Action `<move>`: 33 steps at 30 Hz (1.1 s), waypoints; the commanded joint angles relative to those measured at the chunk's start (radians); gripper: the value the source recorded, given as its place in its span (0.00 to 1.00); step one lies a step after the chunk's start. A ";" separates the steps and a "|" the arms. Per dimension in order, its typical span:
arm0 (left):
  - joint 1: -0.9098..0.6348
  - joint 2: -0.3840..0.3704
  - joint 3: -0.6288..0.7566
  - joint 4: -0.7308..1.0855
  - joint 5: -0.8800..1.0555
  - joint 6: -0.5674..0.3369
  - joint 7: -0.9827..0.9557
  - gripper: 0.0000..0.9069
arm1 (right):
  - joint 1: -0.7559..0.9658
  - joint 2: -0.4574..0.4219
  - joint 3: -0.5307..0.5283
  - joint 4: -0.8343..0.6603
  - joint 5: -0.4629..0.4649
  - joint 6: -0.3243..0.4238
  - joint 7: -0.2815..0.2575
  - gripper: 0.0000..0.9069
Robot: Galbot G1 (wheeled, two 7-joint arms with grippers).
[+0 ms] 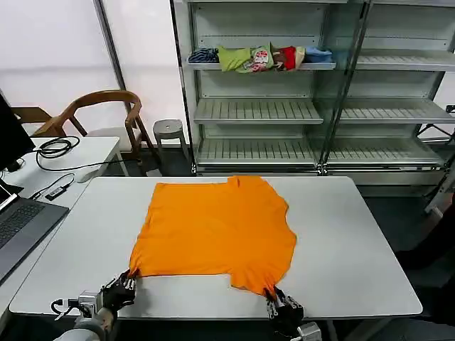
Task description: Fold and organize the clothes.
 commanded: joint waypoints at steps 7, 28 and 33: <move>-0.006 -0.005 0.003 -0.031 -0.003 -0.016 0.013 0.02 | 0.010 0.001 0.019 0.014 -0.004 0.041 -0.025 0.00; -0.307 0.064 0.058 0.144 -0.193 -0.065 0.039 0.02 | 0.343 0.009 0.057 -0.100 0.073 -0.016 -0.051 0.00; -0.364 0.067 0.071 0.209 -0.225 -0.082 0.044 0.02 | 0.391 0.019 0.034 -0.182 0.068 -0.014 -0.054 0.00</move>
